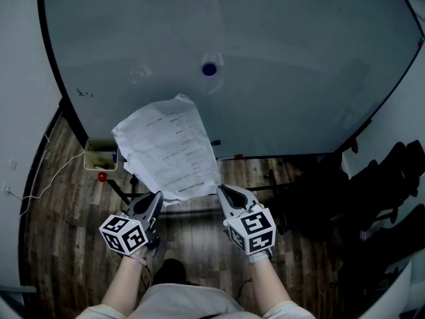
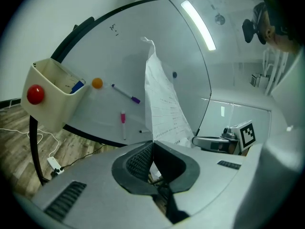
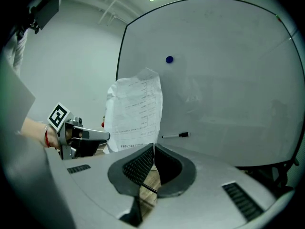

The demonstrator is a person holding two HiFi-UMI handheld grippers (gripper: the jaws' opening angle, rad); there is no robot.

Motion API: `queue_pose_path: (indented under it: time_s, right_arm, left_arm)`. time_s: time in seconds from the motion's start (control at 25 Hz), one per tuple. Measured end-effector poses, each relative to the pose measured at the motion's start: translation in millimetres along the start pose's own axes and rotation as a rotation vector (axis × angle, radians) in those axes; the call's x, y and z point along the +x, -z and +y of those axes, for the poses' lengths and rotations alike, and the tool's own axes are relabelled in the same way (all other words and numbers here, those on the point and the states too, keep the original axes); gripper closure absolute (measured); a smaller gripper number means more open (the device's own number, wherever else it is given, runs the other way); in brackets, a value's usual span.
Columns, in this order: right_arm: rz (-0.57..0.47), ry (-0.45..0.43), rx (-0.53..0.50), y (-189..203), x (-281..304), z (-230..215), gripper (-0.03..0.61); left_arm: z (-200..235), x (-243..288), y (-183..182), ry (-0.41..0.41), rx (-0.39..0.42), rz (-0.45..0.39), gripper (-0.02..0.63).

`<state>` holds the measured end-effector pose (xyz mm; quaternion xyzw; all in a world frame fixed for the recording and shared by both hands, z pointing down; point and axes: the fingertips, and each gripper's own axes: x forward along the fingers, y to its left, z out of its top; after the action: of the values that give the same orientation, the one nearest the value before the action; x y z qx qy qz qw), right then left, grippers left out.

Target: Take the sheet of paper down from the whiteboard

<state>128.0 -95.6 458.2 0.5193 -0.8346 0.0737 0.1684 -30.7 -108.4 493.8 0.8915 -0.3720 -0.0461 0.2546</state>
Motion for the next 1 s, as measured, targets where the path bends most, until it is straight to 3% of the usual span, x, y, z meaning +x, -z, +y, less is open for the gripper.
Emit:
queue_pose_path:
  time_s: [0.64, 1.0]
  right_arm:
    - [0.065, -0.036, 0.086, 3, 0, 13, 0.555]
    - [0.052, -0.052, 0.091, 49, -53, 40, 0.555]
  left_arm:
    - [1, -6, 0, 0.003, -0.059, 0.096, 0.597]
    - [-40, -42, 51, 0.021, -0.043, 0.107, 0.597]
